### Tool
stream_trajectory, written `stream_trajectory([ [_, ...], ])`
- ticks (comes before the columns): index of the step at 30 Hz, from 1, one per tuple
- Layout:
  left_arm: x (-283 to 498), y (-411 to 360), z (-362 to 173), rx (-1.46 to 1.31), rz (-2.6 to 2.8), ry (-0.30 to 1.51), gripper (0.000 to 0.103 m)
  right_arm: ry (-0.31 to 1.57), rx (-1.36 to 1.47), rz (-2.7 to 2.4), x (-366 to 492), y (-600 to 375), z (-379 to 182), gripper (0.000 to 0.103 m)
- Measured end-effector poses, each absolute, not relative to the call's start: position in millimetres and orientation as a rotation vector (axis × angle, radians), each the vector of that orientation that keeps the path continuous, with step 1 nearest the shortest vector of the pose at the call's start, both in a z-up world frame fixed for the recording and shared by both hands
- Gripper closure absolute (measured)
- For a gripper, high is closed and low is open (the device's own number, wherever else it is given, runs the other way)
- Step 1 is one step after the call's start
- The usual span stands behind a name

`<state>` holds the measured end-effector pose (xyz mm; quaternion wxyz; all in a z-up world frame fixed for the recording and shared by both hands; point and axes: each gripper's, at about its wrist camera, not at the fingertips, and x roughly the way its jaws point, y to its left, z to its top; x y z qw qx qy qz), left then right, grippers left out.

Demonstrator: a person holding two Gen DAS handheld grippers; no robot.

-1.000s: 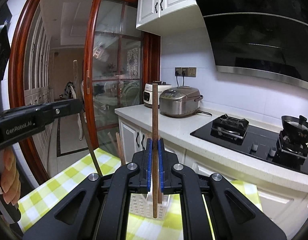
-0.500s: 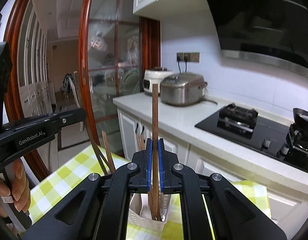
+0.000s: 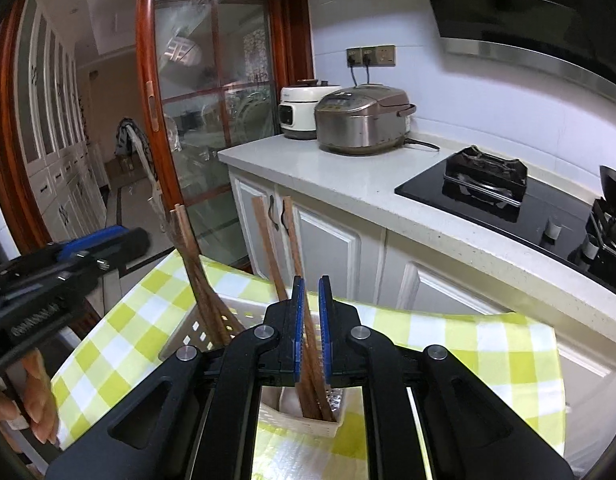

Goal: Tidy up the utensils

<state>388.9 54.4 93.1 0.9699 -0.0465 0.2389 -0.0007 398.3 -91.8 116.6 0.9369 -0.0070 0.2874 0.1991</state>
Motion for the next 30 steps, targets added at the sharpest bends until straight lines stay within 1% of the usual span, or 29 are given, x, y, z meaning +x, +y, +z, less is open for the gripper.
stream_trajectory([
  [1, 385, 56, 96, -0.091, 0.009, 0.469, 0.059, 0.584, -0.005, 0.403, 396, -95, 118, 0.093],
  [2, 379, 58, 99, -0.086, 0.023, 0.452, 0.055, 0.580, 0.003, 0.399, 394, -99, 120, 0.092],
  [4, 363, 59, 105, -0.066, 0.059, 0.404, 0.040, 0.565, 0.017, 0.394, 388, -107, 125, 0.090],
  [13, 285, 57, 115, -0.023, 0.152, 0.252, 0.018, 0.496, 0.042, 0.396, 333, -128, 140, 0.089],
  [15, 272, 54, 115, -0.016, 0.161, 0.228, 0.016, 0.480, 0.039, 0.399, 321, -128, 142, 0.087],
  [16, 267, 53, 115, -0.010, 0.165, 0.223, 0.014, 0.466, 0.031, 0.399, 313, -128, 143, 0.078],
  [17, 262, 51, 115, -0.003, 0.170, 0.218, 0.013, 0.455, 0.024, 0.396, 307, -127, 144, 0.071],
  [18, 256, 49, 114, 0.001, 0.172, 0.216, 0.012, 0.442, 0.018, 0.394, 301, -128, 145, 0.056],
  [19, 253, 48, 115, 0.002, 0.171, 0.214, 0.012, 0.418, 0.007, 0.393, 291, -127, 148, 0.049],
  [21, 242, 47, 115, 0.003, 0.169, 0.206, 0.010, 0.399, -0.004, 0.389, 280, -128, 152, 0.049],
  [23, 233, 46, 116, 0.004, 0.173, 0.193, 0.007, 0.375, 0.000, 0.387, 266, -130, 156, 0.044],
  [24, 227, 46, 117, 0.007, 0.177, 0.184, 0.006, 0.361, 0.002, 0.385, 259, -132, 158, 0.039],
  [25, 222, 45, 118, 0.011, 0.181, 0.174, 0.005, 0.352, 0.003, 0.384, 254, -133, 159, 0.037],
  [26, 218, 44, 119, 0.015, 0.182, 0.169, 0.005, 0.342, 0.003, 0.383, 248, -134, 161, 0.036],
  [30, 200, 40, 121, 0.033, 0.187, 0.144, 0.005, 0.313, 0.007, 0.382, 225, -137, 159, 0.027],
])
